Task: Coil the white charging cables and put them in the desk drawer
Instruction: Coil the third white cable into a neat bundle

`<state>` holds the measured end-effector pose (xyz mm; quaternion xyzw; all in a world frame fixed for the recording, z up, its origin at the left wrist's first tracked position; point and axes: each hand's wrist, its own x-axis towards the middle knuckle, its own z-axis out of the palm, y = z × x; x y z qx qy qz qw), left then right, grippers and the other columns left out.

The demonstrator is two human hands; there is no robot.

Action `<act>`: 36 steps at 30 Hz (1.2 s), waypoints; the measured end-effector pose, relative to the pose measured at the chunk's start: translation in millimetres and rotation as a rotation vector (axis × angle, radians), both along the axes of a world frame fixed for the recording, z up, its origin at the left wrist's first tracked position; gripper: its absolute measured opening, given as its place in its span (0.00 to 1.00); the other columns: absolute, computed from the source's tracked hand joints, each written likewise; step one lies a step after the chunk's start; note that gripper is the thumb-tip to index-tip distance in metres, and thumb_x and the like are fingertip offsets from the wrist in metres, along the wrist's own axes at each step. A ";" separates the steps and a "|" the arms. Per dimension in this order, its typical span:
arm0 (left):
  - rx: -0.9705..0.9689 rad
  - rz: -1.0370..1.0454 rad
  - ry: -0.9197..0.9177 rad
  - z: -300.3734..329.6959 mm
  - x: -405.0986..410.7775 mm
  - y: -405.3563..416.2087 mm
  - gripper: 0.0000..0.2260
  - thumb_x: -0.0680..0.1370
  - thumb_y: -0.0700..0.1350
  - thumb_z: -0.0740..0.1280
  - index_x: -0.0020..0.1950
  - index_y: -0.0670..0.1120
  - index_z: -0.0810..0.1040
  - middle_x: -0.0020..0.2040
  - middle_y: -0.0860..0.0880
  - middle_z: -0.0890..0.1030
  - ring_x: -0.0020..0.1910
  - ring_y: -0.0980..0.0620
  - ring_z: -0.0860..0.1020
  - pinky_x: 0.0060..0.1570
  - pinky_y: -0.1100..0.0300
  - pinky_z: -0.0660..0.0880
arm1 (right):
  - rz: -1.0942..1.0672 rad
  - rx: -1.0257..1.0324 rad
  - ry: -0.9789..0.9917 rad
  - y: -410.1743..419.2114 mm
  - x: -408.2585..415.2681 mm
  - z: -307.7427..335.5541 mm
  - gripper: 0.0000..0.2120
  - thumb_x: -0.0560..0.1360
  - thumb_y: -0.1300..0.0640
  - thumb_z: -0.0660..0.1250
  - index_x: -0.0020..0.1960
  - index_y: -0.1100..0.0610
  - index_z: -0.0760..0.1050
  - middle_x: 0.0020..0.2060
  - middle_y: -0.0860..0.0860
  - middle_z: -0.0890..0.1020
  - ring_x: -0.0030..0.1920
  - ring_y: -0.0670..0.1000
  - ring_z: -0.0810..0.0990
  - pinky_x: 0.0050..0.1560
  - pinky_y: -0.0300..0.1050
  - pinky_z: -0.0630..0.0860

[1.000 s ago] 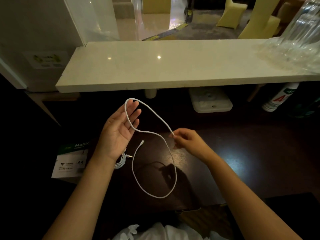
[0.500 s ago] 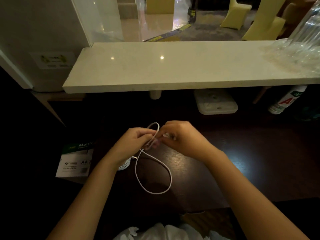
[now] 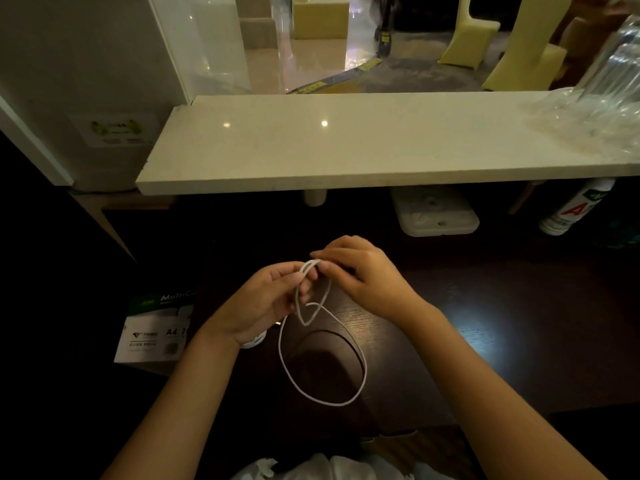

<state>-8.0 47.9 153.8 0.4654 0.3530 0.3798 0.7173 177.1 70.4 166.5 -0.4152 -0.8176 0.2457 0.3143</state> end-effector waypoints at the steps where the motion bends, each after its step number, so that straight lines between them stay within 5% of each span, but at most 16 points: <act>1: -0.015 0.014 -0.018 -1.4 -2.3 0.6 0.10 0.74 0.42 0.59 0.42 0.48 0.81 0.31 0.53 0.75 0.32 0.58 0.73 0.36 0.67 0.71 | 0.019 -0.030 -0.021 -1.4 -0.7 -2.1 0.15 0.74 0.51 0.66 0.57 0.55 0.79 0.49 0.50 0.80 0.49 0.46 0.78 0.49 0.40 0.76; 5: 0.038 0.019 0.113 1.0 -6.8 0.3 0.10 0.78 0.42 0.59 0.44 0.45 0.80 0.31 0.52 0.75 0.33 0.56 0.72 0.35 0.66 0.70 | -0.024 -0.240 0.102 0.4 -1.1 -6.3 0.07 0.73 0.59 0.69 0.51 0.55 0.81 0.43 0.52 0.84 0.44 0.50 0.82 0.48 0.46 0.79; 10: 0.319 0.174 0.525 17.2 -6.3 3.1 0.13 0.77 0.38 0.63 0.59 0.50 0.77 0.34 0.54 0.81 0.36 0.63 0.78 0.39 0.71 0.72 | -0.074 -0.592 0.432 4.8 7.5 -2.6 0.03 0.72 0.62 0.70 0.45 0.59 0.81 0.34 0.49 0.83 0.35 0.44 0.79 0.39 0.33 0.75; 15: 0.504 0.246 0.686 14.8 3.0 -0.2 0.11 0.75 0.40 0.67 0.50 0.56 0.80 0.37 0.54 0.81 0.37 0.63 0.79 0.41 0.72 0.72 | -0.021 -0.768 0.417 7.7 14.9 -6.1 0.10 0.74 0.58 0.66 0.36 0.56 0.81 0.32 0.49 0.82 0.37 0.49 0.77 0.47 0.45 0.72; 19: 0.580 0.356 0.707 7.3 13.0 -3.7 0.05 0.74 0.40 0.68 0.44 0.51 0.81 0.35 0.56 0.79 0.35 0.64 0.78 0.39 0.73 0.71 | -0.012 -0.845 0.480 4.3 13.1 -7.3 0.12 0.77 0.55 0.62 0.40 0.60 0.79 0.36 0.56 0.79 0.36 0.48 0.76 0.47 0.44 0.72; 22: 0.651 0.442 0.803 1.4 17.2 -2.5 0.04 0.74 0.40 0.68 0.43 0.46 0.82 0.35 0.58 0.78 0.39 0.62 0.78 0.41 0.74 0.70 | -0.072 -0.621 0.383 0.6 7.8 -6.8 0.05 0.74 0.56 0.67 0.47 0.57 0.77 0.40 0.52 0.79 0.40 0.47 0.77 0.44 0.38 0.74; 24: 0.617 0.502 0.840 -0.7 19.1 -2.6 0.04 0.75 0.41 0.67 0.43 0.45 0.82 0.35 0.59 0.77 0.38 0.62 0.77 0.40 0.74 0.70 | -0.110 -0.291 0.161 0.0 6.6 -10.2 0.12 0.69 0.57 0.73 0.51 0.54 0.76 0.45 0.49 0.77 0.43 0.45 0.77 0.44 0.37 0.76; 27: 0.505 0.519 0.804 0.3 23.3 -3.9 0.05 0.75 0.42 0.66 0.41 0.47 0.80 0.33 0.57 0.77 0.35 0.64 0.76 0.37 0.74 0.70 | -0.092 0.028 -0.065 -0.4 4.2 -12.6 0.10 0.69 0.58 0.72 0.49 0.56 0.77 0.44 0.49 0.77 0.43 0.47 0.76 0.43 0.47 0.78; 32: 0.347 0.454 0.623 10.7 24.7 -2.6 0.07 0.76 0.41 0.65 0.41 0.50 0.80 0.33 0.53 0.79 0.31 0.65 0.75 0.34 0.74 0.70 | -0.069 0.089 0.003 1.9 6.4 -9.5 0.10 0.72 0.57 0.69 0.53 0.56 0.79 0.46 0.50 0.79 0.45 0.47 0.78 0.44 0.47 0.78; 36: 0.240 0.419 0.487 16.0 23.2 -3.1 0.08 0.76 0.41 0.65 0.41 0.51 0.81 0.33 0.53 0.81 0.31 0.64 0.76 0.31 0.75 0.69 | -0.034 -0.073 0.108 3.5 11.3 -1.9 0.09 0.72 0.60 0.70 0.52 0.56 0.80 0.44 0.51 0.82 0.44 0.46 0.80 0.47 0.43 0.78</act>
